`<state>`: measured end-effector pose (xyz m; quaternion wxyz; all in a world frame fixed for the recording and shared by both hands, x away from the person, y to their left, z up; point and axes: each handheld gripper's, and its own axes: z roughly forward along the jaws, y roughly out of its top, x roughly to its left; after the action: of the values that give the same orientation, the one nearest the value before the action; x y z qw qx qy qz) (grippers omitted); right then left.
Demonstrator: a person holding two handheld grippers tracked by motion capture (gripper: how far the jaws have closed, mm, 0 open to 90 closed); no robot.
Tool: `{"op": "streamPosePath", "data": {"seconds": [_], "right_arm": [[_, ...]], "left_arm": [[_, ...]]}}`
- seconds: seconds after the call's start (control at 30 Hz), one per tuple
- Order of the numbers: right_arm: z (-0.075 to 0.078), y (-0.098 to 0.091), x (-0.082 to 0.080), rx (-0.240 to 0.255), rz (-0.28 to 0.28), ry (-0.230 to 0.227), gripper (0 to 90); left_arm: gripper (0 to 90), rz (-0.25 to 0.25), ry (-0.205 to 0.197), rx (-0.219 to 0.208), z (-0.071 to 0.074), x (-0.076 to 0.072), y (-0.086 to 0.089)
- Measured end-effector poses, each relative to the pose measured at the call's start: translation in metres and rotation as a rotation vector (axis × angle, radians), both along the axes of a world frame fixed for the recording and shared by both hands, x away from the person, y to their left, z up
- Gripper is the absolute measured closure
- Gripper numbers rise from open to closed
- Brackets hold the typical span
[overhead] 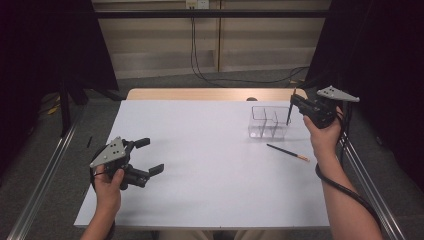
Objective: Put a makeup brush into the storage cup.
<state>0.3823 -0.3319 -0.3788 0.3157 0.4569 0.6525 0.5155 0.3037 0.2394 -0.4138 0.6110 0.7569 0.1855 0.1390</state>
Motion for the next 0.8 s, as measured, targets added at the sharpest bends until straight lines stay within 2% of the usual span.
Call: {"op": "streamPosePath", "data": {"seconds": [0.8], "right_arm": [[-0.006,-0.0019,-0.0003,0.0,0.004,0.012,83.5]], "left_arm": [[1.0,0.002,0.002,0.005,-0.0003,0.0003,-0.0003]]}}
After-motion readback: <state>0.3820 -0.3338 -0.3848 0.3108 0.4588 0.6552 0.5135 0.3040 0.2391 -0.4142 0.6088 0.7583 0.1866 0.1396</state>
